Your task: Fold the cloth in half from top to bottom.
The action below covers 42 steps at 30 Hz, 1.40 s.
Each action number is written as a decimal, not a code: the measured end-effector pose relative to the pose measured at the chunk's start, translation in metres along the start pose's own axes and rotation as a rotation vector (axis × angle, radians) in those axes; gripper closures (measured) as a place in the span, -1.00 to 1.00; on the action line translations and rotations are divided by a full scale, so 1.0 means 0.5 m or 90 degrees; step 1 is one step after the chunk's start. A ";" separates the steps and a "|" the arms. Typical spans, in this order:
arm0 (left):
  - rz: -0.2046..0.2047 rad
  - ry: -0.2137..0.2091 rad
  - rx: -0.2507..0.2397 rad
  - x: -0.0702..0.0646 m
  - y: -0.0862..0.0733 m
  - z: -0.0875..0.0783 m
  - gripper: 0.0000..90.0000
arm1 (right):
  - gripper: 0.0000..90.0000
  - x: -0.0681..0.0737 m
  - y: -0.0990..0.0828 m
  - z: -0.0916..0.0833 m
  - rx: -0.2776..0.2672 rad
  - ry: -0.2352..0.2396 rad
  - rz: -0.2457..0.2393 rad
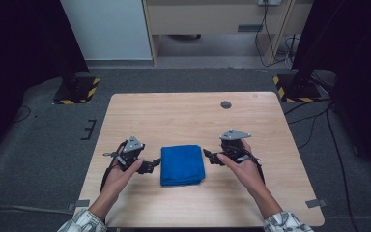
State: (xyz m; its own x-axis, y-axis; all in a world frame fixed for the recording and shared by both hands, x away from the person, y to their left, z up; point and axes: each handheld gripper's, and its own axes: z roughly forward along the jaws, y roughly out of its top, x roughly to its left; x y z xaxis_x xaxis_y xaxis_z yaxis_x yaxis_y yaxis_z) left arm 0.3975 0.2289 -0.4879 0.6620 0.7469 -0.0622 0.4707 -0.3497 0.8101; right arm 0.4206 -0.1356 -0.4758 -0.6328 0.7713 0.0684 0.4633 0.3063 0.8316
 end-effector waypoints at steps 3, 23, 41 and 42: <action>-0.001 0.007 0.002 0.012 -0.001 -0.003 -0.87 | -0.76 -0.018 -0.003 -0.004 0.002 -0.012 0.009; -0.010 0.044 0.039 0.071 -0.035 -0.010 -0.87 | -0.77 -0.107 -0.061 -0.042 0.018 -0.071 0.063; -0.028 0.067 0.087 0.100 -0.062 0.004 -0.86 | -0.80 -0.159 -0.142 -0.057 0.086 -0.089 0.094; -0.029 0.068 0.089 0.100 -0.063 0.005 -0.86 | -0.79 -0.163 -0.147 -0.057 0.089 -0.090 0.093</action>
State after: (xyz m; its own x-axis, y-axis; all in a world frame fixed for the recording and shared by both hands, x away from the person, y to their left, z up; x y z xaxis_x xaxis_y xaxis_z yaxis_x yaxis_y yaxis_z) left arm 0.4172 0.2758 -0.5181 0.5759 0.8171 -0.0280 0.5804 -0.3844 0.7179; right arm 0.4205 -0.2366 -0.5266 -0.4638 0.8807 0.0960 0.6309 0.2523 0.7337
